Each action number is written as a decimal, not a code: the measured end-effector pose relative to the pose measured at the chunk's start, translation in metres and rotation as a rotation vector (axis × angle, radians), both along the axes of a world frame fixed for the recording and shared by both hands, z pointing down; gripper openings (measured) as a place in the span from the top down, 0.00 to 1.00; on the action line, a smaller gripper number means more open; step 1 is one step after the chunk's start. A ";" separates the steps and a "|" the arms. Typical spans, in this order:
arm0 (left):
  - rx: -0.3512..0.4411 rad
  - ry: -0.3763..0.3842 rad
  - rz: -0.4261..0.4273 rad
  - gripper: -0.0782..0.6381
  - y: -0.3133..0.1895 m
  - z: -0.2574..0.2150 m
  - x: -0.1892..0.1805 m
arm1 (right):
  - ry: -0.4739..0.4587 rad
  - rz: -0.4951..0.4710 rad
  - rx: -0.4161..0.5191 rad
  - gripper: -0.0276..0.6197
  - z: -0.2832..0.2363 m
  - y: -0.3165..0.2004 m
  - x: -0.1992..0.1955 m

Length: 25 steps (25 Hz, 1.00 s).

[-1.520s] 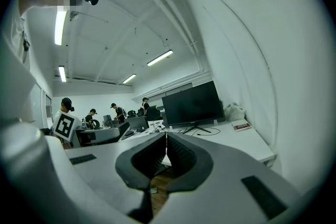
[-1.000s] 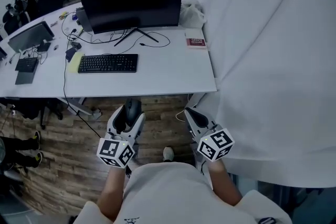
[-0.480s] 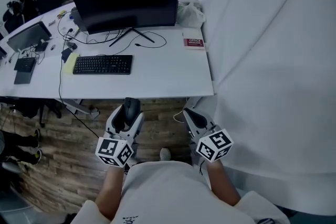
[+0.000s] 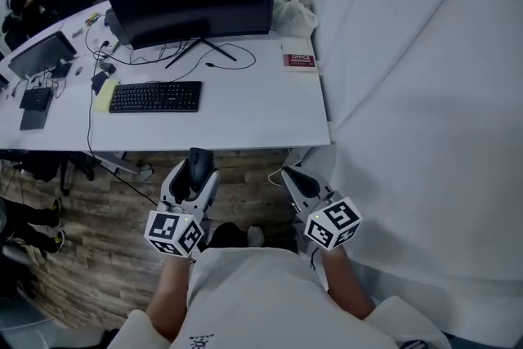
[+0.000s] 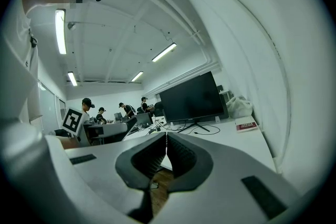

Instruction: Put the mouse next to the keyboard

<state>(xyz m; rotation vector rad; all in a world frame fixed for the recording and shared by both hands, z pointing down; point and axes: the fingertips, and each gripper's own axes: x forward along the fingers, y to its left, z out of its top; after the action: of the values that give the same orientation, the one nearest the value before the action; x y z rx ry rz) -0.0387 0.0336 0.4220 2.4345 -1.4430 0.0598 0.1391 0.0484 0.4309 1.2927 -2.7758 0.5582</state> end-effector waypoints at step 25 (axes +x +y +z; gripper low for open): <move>-0.012 0.009 0.016 0.46 -0.061 0.009 -0.019 | 0.010 -0.004 -0.004 0.93 0.002 -0.054 -0.028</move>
<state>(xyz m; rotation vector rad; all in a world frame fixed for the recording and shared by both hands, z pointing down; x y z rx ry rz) -0.0578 -0.0270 0.4310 2.4338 -1.4158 0.0601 0.1112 -0.0056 0.4331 1.2849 -2.7674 0.5544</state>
